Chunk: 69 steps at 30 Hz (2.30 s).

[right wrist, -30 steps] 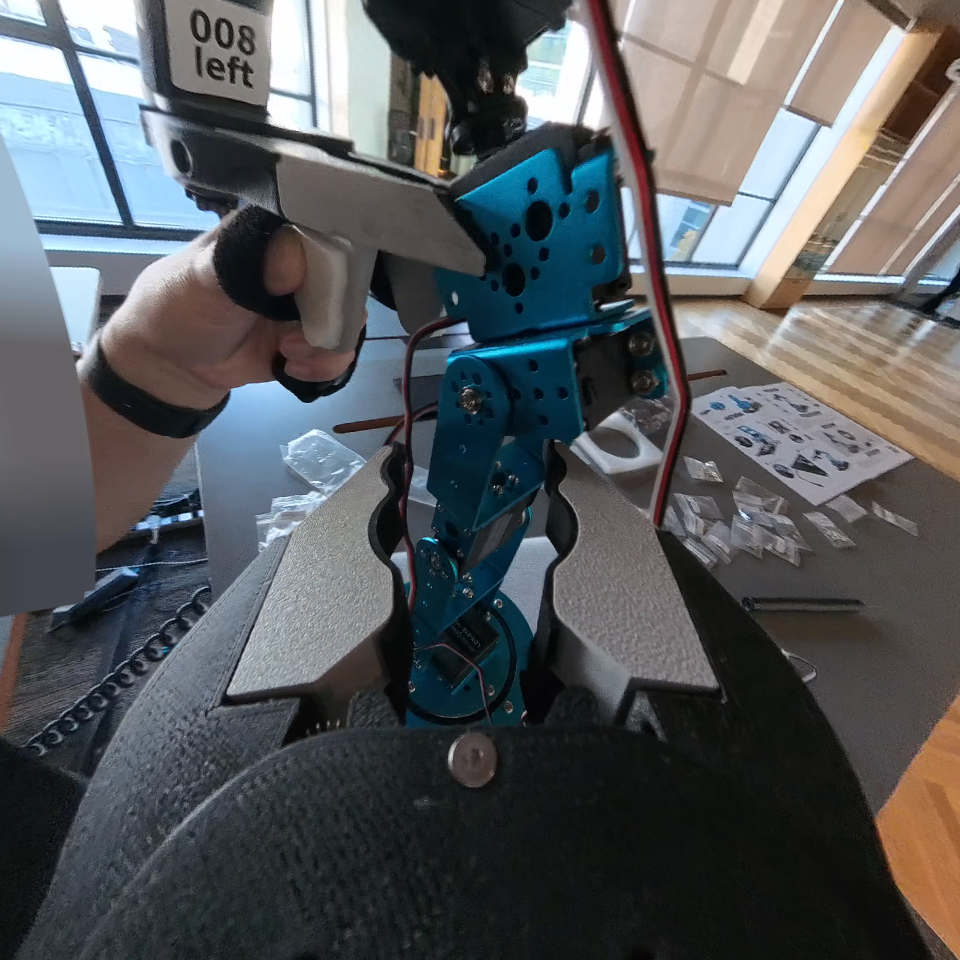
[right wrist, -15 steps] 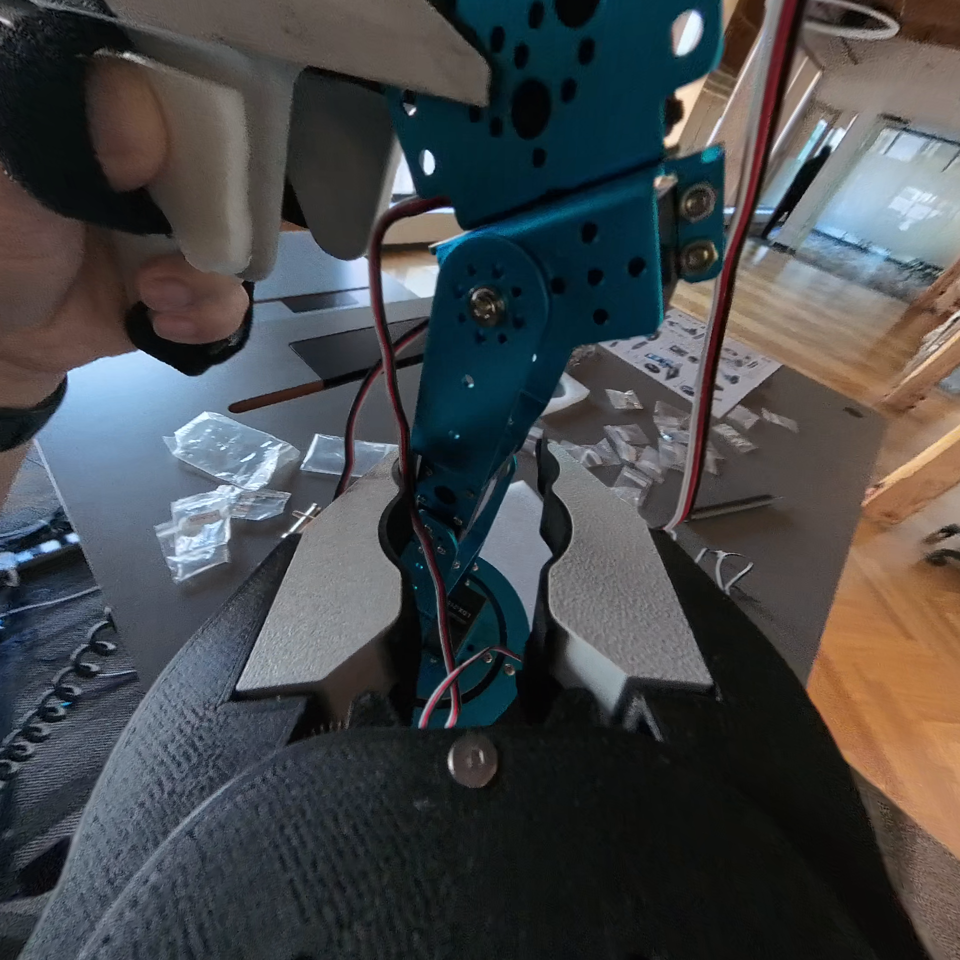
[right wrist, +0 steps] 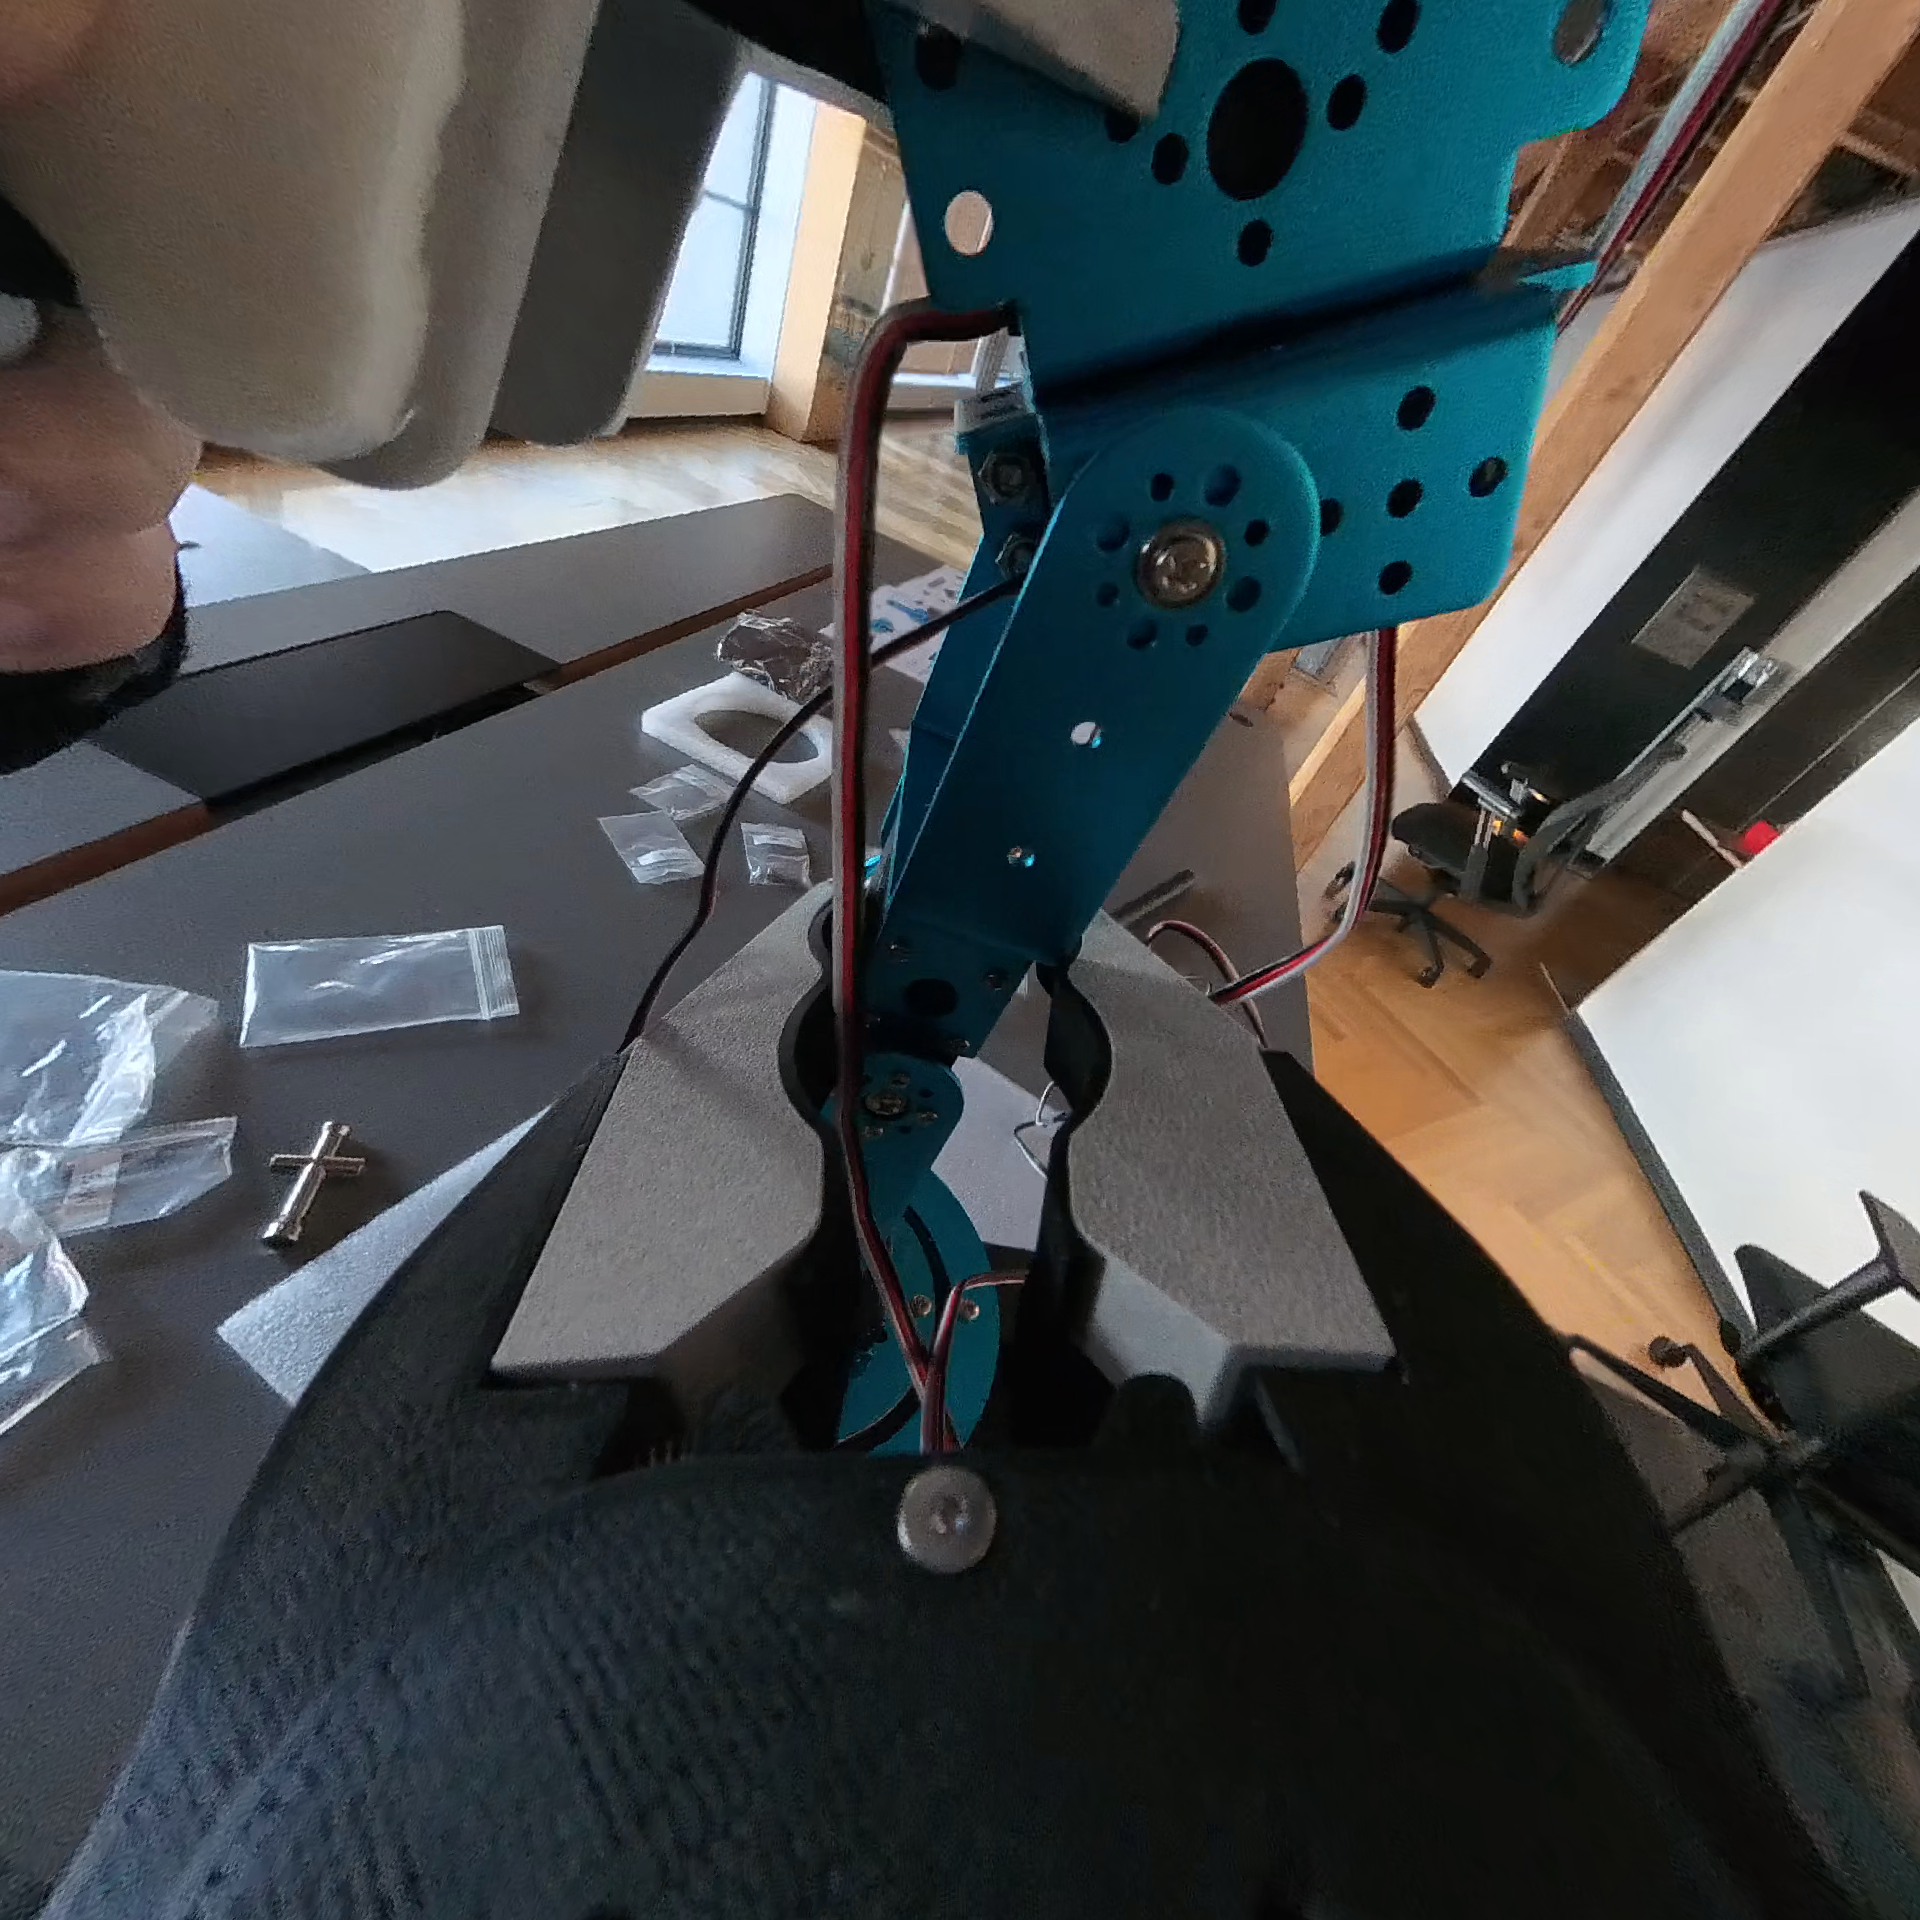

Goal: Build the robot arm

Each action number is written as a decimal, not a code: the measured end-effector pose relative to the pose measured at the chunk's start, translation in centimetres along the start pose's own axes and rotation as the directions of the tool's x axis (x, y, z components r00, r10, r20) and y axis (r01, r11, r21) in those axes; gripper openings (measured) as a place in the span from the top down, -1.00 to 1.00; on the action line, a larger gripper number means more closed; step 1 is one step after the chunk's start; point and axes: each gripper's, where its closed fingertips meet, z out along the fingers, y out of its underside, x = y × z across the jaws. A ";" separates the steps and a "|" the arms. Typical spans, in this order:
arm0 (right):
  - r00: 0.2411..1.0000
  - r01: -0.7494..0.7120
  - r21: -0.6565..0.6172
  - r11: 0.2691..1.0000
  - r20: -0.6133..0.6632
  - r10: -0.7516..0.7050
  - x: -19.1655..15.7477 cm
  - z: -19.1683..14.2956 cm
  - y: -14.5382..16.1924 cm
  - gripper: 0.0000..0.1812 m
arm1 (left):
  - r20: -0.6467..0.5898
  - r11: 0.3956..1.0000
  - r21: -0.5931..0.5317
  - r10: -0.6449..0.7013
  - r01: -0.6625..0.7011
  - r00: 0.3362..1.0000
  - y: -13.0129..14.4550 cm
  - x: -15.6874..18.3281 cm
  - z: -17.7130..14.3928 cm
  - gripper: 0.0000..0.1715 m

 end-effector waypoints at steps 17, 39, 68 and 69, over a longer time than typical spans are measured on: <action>0.984 0.173 -0.007 0.985 0.051 -0.172 -1.2 0.3 -0.3 0.66 | -0.058 0.996 0.085 -0.021 0.026 0.998 0.0 -0.5 -1.9 0.72; 0.950 0.300 0.017 0.954 0.079 -0.300 -1.8 0.3 -0.7 0.65 | -0.070 0.987 0.156 -0.018 0.028 0.997 1.4 -0.5 -3.3 0.72; 0.966 0.234 0.003 0.972 0.109 -0.233 -2.0 0.0 -0.9 0.68 | -0.095 0.996 0.091 0.003 0.006 0.996 2.0 -0.3 -3.7 0.72; 0.970 0.202 0.000 0.979 0.135 -0.200 -2.0 0.0 -0.9 0.67 | -0.101 0.997 0.075 0.007 0.001 0.995 1.9 -0.3 -3.6 0.72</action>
